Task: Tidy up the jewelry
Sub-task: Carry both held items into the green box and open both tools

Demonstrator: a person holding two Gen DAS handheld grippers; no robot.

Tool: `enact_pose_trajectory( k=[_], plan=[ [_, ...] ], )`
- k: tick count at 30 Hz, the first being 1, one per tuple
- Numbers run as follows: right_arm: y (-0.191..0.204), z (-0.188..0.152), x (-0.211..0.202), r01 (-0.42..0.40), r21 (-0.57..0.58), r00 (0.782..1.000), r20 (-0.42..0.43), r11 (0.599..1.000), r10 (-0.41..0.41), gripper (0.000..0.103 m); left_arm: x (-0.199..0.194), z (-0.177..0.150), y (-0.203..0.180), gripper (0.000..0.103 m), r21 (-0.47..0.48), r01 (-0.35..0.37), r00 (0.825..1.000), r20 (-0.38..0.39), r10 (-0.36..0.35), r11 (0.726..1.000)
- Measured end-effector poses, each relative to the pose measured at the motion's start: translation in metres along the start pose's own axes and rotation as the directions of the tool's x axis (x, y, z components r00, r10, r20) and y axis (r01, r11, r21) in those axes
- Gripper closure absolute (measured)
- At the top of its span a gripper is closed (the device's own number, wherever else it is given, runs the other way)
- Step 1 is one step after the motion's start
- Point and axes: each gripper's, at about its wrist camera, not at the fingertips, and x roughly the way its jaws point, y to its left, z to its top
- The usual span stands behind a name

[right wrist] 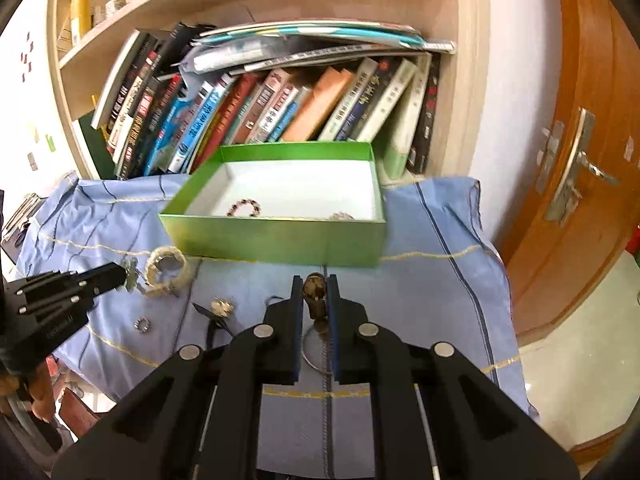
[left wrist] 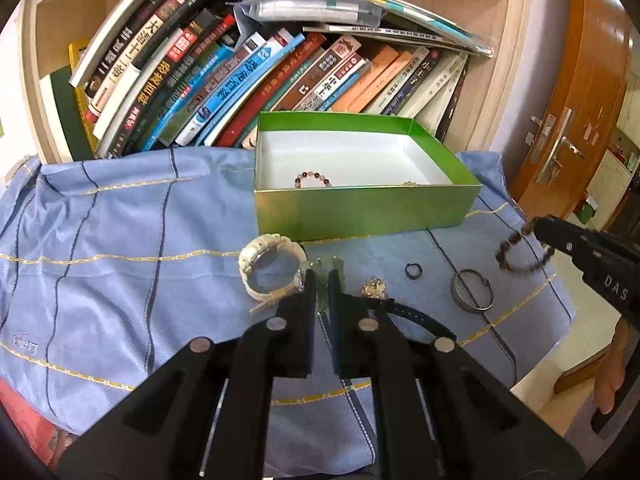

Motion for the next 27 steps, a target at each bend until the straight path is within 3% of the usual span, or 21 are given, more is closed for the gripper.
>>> enact_pose_trajectory(
  k=[11,17,21,25,27],
  plan=[
    [0.02,0.014,0.022,-0.064,-0.004,0.997,-0.035,0.998,0.064,0.091,0.001,0.008,0.004,0.096,-0.003,0.013,1.0,0.009,-0.013,1.0],
    [0.02,0.068,0.018,-0.08,-0.005,0.995,0.059,0.997,0.081,0.091,0.004,0.053,-0.001,0.096,0.033,0.01,0.998,0.066,-0.013,0.999],
    [0.019,0.11,0.035,-0.068,0.005,0.994,0.085,0.998,0.068,0.091,0.025,0.103,0.0,0.096,0.006,0.039,0.996,0.081,-0.04,0.999],
    [0.013,0.131,0.075,-0.035,0.034,0.999,0.043,0.999,0.033,0.091,0.067,0.132,-0.001,0.096,-0.019,0.01,0.999,0.044,-0.009,1.0],
    [0.009,0.132,0.108,-0.009,0.053,1.0,-0.022,0.999,0.01,0.091,0.094,0.136,-0.003,0.096,-0.016,-0.016,1.0,0.005,0.016,1.0]
  ],
)
